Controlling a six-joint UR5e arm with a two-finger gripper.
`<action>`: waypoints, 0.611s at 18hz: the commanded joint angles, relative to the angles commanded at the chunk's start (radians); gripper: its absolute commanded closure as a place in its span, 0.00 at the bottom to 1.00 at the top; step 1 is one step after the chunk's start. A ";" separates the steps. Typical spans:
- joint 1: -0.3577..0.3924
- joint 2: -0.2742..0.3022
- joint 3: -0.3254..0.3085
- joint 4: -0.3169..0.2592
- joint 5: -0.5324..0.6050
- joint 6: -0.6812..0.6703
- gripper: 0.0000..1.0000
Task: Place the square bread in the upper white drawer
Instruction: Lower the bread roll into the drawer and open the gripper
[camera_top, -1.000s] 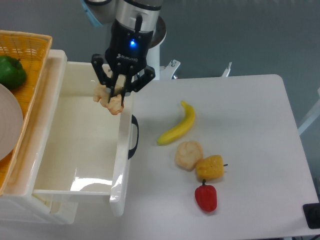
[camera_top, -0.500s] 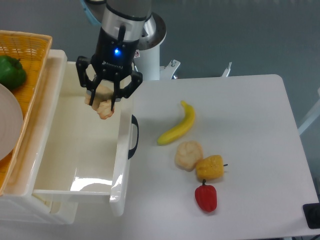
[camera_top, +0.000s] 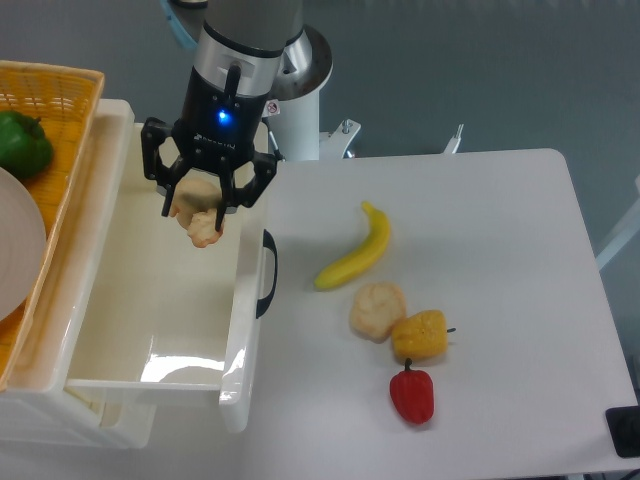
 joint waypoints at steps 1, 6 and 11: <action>0.000 -0.002 -0.002 0.000 0.000 0.011 0.05; 0.000 -0.005 0.003 0.000 0.000 0.014 0.01; 0.000 -0.012 0.003 0.000 0.000 0.015 0.01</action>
